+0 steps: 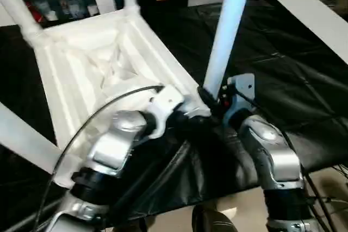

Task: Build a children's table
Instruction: Rotate leg to tighten

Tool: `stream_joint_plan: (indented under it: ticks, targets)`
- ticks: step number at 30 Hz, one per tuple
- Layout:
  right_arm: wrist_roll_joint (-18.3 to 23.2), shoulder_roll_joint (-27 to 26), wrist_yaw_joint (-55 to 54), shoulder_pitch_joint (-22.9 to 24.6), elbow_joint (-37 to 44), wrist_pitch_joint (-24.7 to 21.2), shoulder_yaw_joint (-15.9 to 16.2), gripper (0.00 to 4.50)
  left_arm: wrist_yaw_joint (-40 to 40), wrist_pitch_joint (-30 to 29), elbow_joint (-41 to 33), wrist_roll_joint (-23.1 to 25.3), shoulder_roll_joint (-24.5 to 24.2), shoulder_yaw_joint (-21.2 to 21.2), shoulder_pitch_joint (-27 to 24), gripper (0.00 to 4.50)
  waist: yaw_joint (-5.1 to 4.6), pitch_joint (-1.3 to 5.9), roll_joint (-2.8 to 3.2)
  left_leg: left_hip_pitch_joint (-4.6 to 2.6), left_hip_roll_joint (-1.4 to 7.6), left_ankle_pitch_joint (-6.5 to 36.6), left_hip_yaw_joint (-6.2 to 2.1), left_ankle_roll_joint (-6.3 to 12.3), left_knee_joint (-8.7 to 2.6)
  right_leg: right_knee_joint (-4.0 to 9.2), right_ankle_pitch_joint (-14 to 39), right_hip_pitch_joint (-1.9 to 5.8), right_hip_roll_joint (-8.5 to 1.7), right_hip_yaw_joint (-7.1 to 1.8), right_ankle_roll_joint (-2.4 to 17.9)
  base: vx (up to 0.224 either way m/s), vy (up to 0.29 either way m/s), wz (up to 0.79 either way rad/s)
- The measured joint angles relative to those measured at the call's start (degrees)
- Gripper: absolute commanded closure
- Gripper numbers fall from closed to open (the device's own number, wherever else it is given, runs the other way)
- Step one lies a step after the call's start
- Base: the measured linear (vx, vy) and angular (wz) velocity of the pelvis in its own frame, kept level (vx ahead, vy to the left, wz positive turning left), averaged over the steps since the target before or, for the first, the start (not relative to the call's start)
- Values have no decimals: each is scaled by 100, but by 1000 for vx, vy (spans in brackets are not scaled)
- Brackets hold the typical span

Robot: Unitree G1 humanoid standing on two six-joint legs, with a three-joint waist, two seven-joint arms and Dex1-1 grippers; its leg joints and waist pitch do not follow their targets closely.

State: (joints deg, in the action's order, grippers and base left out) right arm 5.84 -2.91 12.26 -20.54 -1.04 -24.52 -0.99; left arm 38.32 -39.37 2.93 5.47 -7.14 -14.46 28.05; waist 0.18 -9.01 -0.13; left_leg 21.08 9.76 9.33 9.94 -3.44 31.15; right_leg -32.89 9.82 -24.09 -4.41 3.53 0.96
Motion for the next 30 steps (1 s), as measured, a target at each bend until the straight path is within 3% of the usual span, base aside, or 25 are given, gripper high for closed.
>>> stream_joint_plan:
  ticks: [4,5,9,17,22,25,30]
  targets:
    - [31,-105,-109,15,-20,96,-29,162,-35,-5,6,2,8,-4,34,450,4,0,-1,2,-1,3,0,-5,-17,3,1,1,0,2,-2,0,0,0]
    - [50,-103,-92,22,-19,106,-28,137,-28,-3,2,-2,-4,-7,34,450,4,0,-1,2,-1,3,0,-5,-19,2,1,1,0,2,-2,0,0,0]
    - [154,258,502,141,40,181,92,116,131,146,-37,-47,-223,-95,20,450,-1,-2,-4,3,6,3,-1,-6,-30,0,1,-3,4,11,-3,0,0,0]
    - [815,1712,2634,494,264,294,149,49,981,722,-195,-271,-960,-185,-162,450,16,-2,1,10,18,-14,-6,22,-64,-10,-3,-7,18,23,10,0,0,0]
    - [1016,2709,4042,517,181,673,186,5,1591,1273,-179,-471,-1500,-226,-268,450,35,-2,1,20,23,-13,-7,23,-53,-15,-5,-29,21,26,19,0,0,0]
    - [1265,3278,5045,514,49,848,154,5,2225,1828,0,-611,-1916,-255,-293,450,87,-3,-1,25,24,-13,-9,24,-33,-19,-8,-29,20,27,25,0,0,0]
    - [1474,3552,5911,399,-55,918,201,5,3005,2402,156,-753,-2324,-366,-304,450,221,-3,-5,27,25,-11,-10,28,1,-25,-18,-18,14,28,40,0,0,0]
